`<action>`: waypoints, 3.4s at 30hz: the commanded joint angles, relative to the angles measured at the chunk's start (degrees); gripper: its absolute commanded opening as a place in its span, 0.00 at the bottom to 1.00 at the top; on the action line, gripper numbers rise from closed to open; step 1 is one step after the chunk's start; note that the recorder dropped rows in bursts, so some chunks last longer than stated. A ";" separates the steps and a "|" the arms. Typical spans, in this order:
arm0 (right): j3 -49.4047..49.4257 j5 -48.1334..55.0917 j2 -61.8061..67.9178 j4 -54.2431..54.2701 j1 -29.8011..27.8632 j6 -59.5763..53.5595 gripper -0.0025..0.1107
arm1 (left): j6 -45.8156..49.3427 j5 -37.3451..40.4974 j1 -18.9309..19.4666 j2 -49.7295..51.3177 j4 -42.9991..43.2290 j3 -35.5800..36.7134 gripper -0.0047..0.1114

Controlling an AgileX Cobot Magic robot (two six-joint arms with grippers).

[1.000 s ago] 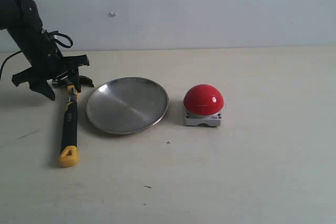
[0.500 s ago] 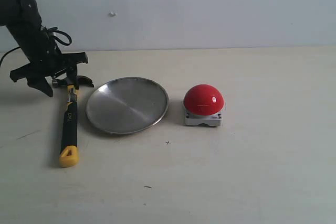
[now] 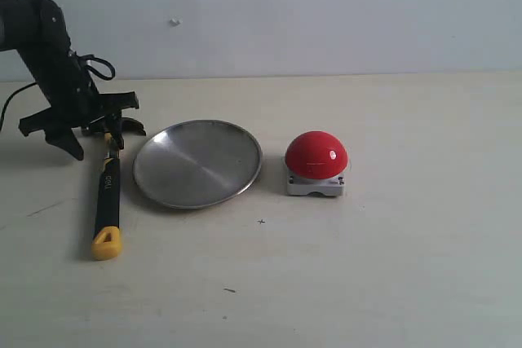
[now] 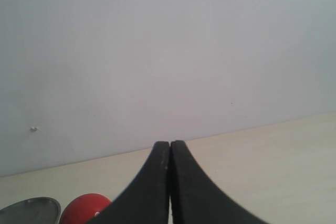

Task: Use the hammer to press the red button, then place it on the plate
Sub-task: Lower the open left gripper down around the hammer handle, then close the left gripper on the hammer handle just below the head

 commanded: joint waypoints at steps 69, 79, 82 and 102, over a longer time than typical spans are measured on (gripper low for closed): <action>0.26 0.12 -0.35 -0.33 0.23 -0.09 0.02 | -3.00 2.75 -2.51 6.20 4.02 -9.91 0.58; 0.26 0.12 -0.35 -0.33 0.23 -0.20 0.02 | -2.85 2.88 -2.51 6.20 4.79 -9.91 0.45; 0.26 0.12 -0.35 -0.33 0.23 -0.20 0.02 | -2.85 2.23 -2.51 6.20 4.79 -9.91 0.45; 0.26 0.12 -0.35 -0.33 0.23 -0.20 0.02 | -2.06 2.86 -2.23 6.20 3.29 -9.91 0.45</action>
